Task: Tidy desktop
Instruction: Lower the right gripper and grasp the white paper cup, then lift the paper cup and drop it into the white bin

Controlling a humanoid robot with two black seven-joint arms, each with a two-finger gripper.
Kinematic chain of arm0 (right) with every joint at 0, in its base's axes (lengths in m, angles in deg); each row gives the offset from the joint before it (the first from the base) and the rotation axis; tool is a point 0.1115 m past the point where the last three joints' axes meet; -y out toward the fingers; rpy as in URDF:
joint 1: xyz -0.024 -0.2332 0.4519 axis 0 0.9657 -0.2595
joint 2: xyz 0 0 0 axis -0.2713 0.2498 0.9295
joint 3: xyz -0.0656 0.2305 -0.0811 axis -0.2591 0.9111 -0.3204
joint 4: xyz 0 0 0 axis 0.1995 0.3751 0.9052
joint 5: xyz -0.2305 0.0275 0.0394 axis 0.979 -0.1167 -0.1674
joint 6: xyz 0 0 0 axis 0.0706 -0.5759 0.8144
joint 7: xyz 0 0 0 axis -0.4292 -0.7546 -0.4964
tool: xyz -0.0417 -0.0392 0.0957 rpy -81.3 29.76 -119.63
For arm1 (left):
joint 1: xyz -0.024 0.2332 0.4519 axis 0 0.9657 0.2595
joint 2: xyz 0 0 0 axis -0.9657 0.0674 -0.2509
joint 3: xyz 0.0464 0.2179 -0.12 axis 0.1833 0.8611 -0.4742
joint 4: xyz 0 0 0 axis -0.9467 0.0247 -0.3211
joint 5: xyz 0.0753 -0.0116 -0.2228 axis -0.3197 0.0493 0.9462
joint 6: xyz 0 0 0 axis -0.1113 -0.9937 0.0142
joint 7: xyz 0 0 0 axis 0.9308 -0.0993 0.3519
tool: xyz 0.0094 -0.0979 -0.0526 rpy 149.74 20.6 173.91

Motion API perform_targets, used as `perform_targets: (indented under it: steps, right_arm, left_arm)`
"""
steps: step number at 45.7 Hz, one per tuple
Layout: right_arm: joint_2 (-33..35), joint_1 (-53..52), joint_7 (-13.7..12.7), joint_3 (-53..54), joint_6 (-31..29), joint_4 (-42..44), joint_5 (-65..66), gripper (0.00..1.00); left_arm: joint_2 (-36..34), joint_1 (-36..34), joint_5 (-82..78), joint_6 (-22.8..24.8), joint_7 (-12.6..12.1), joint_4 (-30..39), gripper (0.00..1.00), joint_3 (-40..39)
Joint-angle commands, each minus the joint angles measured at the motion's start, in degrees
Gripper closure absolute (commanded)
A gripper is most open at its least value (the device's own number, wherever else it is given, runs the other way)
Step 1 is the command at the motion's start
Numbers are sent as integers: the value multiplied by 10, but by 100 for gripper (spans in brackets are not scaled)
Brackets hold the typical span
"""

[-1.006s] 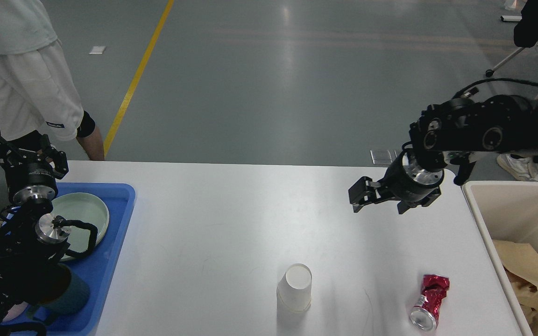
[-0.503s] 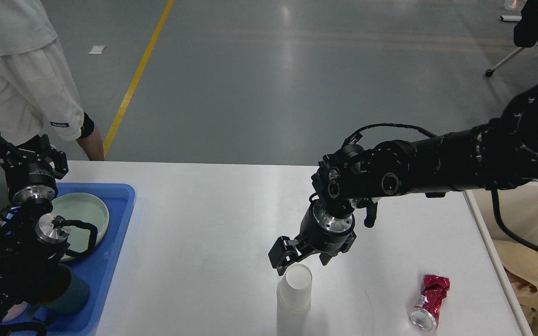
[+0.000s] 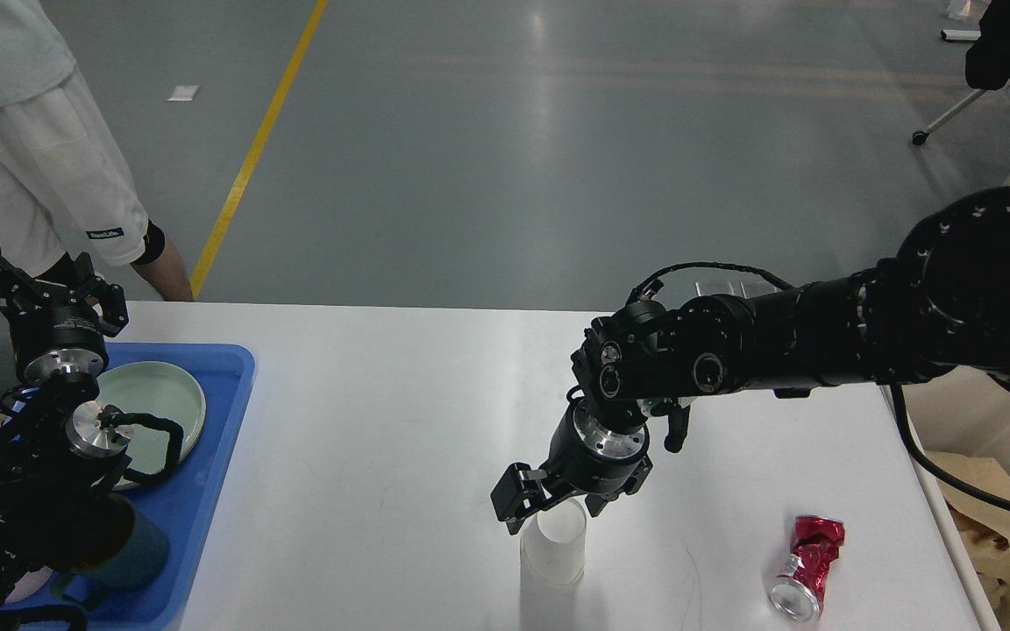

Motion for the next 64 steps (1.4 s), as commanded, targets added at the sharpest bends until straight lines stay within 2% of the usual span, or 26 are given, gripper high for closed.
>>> perform_targets:
  steps: [1, 9, 16, 23, 24, 25, 29, 36, 45, 47, 54, 64]
  right_arm:
    - [-3, 2, -1, -1, 9, 1, 0, 0]
    - [-12, 15, -5, -4, 34, 6, 6, 0]
    - [-14, 27, -19, -5, 35, 14, 7, 0]
    - [-18, 35, -19, -4, 41, 15, 6, 1]
    - [-20, 37, -19, -4, 44, 15, 5, 3]
    - [-28, 41, -19, -4, 51, 14, 5, 12]
    - [-31, 43, -19, -5, 55, 13, 5, 28]
    - [-30, 44, -20, -7, 57, 13, 6, 64]
    - [-31, 39, -24, -7, 55, 13, 5, 91]
    - [-30, 37, -27, -7, 52, 12, 5, 95]
    - [-12, 3, -32, -4, 40, 1, 1, 95]
    - [78, -80, -31, 6, 12, -43, -3, 95]
  left_arm:
    - [0, 0, 0, 0, 0, 0, 4, 0]
    - [0, 0, 0, 1, 0, 0, 4, 0]
    - [0, 0, 0, 1, 0, 0, 4, 0]
    - [0, 0, 0, 1, 0, 0, 4, 0]
    - [0, 0, 0, 0, 0, 0, 4, 0]
    - [0, 0, 0, 1, 0, 0, 4, 0]
    - [0, 0, 0, 1, 0, 0, 4, 0]
    - [0, 0, 0, 0, 0, 0, 4, 0]
    - [0, 0, 0, 0, 0, 0, 4, 0]
    - [0, 0, 0, 0, 0, 0, 4, 0]
    - [0, 0, 0, 1, 0, 0, 4, 0]
    - [0, 0, 0, 0, 0, 0, 4, 0]
